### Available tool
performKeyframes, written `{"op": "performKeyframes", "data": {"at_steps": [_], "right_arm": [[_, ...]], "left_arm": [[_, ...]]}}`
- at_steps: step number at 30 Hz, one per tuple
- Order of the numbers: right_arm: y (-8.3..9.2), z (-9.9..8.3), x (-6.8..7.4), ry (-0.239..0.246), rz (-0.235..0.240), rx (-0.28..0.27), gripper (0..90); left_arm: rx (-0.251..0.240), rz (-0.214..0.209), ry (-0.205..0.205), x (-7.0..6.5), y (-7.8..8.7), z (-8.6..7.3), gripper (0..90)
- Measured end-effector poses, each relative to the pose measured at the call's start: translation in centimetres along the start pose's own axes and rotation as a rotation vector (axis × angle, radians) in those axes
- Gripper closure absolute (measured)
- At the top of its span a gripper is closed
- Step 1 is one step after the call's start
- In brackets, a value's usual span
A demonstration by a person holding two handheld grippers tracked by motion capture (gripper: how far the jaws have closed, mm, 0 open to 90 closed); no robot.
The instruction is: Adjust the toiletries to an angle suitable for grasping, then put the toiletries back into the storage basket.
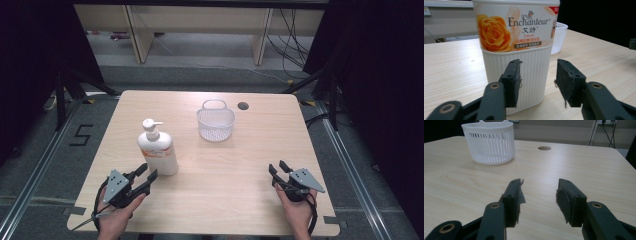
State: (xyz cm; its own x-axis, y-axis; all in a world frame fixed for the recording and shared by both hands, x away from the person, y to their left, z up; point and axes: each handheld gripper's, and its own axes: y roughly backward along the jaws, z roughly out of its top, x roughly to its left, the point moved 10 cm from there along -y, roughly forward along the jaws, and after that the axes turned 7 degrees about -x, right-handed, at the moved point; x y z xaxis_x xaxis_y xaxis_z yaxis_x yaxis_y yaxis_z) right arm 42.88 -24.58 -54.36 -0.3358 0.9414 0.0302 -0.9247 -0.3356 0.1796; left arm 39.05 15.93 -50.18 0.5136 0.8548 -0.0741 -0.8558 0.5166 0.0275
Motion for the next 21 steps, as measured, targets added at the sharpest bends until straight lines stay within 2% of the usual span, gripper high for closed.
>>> {"op": "performKeyframes", "data": {"at_steps": [1,2,5,6,7,9,10,13,16,17,18,19,20,21], "right_arm": [[0.0,0.0,-0.1,0.015,-0.006,0.0,54.1],[0.0,0.0,0.0,0.008,-0.002,0.001,53.8],[-0.1,-0.1,0.2,-0.022,0.013,0.007,52.5],[0.0,0.0,-0.1,0.002,-0.003,0.008,52.2],[0.0,0.0,-0.1,0.001,-0.001,0.007,52.0],[-0.1,-0.1,-0.2,0.008,-0.01,0.01,51.7],[0.0,-0.1,-0.2,-0.002,-0.013,0.018,51.6],[0.0,-0.1,0.2,-0.034,0.023,0.012,51.0],[0.1,-0.1,0.0,-0.043,-0.004,0.019,50.5],[-0.1,-0.1,0.0,-0.042,0.005,0.006,50.5],[0.1,-0.1,-0.2,-0.028,0.004,0.017,50.5],[0.0,-0.1,0.0,-0.034,0.012,0.015,50.5],[0.0,-0.1,0.1,-0.041,0.0,0.014,50.5],[0.0,-0.1,-0.1,-0.012,-0.003,0.014,50.5]], "left_arm": [[0.008,0.01,0.0,0.1,0.1,0.1,51.2],[-0.006,0.007,0.004,0.1,0.1,0.3,50.5],[0.003,0.024,-0.001,0.3,0.1,0.5,47.4],[-0.011,0.016,-0.001,0.3,0.0,0.7,46.1],[-0.004,0.028,0.006,0.4,0.1,0.8,44.7],[-0.018,0.023,0.002,0.3,0.0,1.2,43.4],[-0.012,0.03,0.004,0.2,0.0,1.3,43.4],[-0.015,0.034,-0.005,0.0,-0.1,1.8,43.5],[-0.027,0.04,-0.002,-0.1,-0.3,2.4,43.4],[-0.037,0.04,-0.002,-0.1,-0.4,2.7,43.5],[-0.034,0.046,-0.003,-0.1,-0.4,2.9,43.8],[-0.052,0.045,-0.004,-0.1,-0.5,3.2,44.0],[-0.052,0.054,-0.003,0.0,-0.5,3.3,44.2],[-0.047,0.066,-0.002,0.0,-0.4,3.5,44.5]]}}
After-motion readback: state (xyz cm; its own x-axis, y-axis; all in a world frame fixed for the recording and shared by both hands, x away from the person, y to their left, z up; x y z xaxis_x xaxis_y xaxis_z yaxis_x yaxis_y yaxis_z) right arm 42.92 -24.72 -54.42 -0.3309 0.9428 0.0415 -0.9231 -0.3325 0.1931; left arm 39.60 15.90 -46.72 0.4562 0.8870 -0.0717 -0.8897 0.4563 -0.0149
